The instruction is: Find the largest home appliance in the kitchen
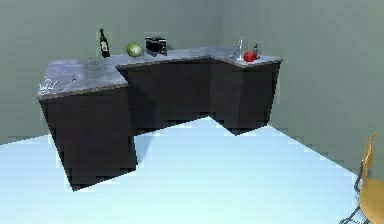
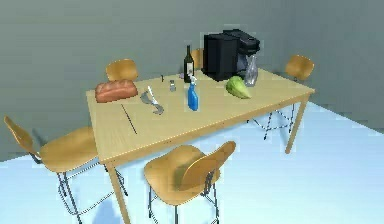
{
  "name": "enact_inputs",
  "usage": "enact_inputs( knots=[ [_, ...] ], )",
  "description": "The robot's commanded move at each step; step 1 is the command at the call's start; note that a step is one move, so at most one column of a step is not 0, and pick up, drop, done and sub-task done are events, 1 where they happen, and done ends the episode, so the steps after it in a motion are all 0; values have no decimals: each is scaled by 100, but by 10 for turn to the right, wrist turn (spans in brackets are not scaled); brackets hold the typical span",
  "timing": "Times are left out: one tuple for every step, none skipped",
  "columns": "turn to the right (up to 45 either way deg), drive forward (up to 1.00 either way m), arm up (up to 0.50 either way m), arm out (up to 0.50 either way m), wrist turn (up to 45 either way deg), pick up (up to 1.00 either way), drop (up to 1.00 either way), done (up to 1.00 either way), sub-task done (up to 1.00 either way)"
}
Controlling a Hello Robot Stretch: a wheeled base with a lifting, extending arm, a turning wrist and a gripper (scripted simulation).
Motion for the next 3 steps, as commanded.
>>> enact_inputs(
  knots=[
    [60, 0, 0, 0, 0, 0, 0, 0, 0],
    [0, 100, 0, 0, 0, 0, 0, 0, 0],
    [60, 0, 0, 0, 0, 0, 0, 0, 0]
  ],
)
